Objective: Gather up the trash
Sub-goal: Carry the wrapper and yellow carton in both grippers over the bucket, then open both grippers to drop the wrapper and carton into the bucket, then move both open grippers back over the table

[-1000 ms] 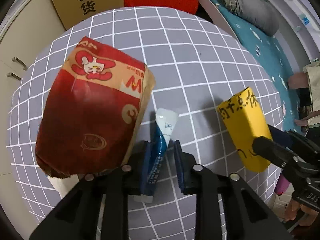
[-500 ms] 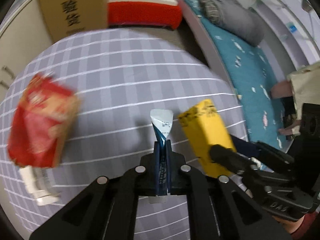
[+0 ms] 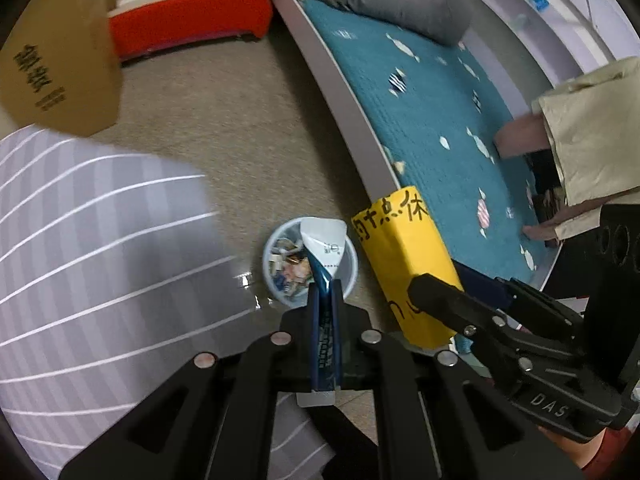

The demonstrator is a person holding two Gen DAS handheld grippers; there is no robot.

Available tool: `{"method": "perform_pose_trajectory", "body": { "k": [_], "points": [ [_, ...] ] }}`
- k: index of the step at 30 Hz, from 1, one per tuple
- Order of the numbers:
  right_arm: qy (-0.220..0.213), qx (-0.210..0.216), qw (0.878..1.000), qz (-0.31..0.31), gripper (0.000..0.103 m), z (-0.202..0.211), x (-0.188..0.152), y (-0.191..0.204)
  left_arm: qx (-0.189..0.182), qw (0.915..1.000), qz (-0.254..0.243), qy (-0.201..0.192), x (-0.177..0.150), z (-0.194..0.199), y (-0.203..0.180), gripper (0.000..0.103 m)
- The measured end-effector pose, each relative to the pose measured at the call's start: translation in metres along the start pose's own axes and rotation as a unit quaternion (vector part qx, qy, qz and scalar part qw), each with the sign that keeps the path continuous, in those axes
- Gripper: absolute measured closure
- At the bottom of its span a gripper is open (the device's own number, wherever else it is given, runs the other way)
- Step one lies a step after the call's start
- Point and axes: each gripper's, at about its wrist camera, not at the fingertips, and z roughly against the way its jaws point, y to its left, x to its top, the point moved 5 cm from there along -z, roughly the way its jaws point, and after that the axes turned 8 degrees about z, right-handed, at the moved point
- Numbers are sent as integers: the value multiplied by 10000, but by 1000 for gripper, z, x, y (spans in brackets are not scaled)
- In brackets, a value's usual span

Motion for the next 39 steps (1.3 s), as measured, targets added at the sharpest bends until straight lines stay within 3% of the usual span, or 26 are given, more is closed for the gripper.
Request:
{"method": "perform_pose_trajectory", "body": {
  "k": [4, 6, 11, 34, 35, 38, 39],
  "points": [
    [58, -117, 9996, -255, 55, -4, 0, -47, 23, 9999, -61, 146, 12, -36, -29, 98],
    [94, -149, 9991, -391, 46, -9, 0, -68, 55, 9997, -67, 217, 18, -53, -41, 98],
    [313, -243, 9965, -736, 45, -21, -3, -109, 208, 9992, -74, 323, 31, -77, -52, 98],
    [8, -552, 9901, -1287, 42, 14, -13, -175, 397, 9952, -341, 829, 36, -136, -103, 96],
    [-7, -562, 9899, -1300, 42, 16, -13, -177, 378, 9953, -312, 831, 37, -136, -104, 89],
    [-40, -598, 9892, -1337, 42, 20, -16, -178, 479, 9957, -244, 760, 38, -134, -104, 49],
    [-44, -604, 9890, -1349, 42, 21, -17, -178, 510, 9960, -237, 700, 39, -132, -105, 40]
  ]
}}
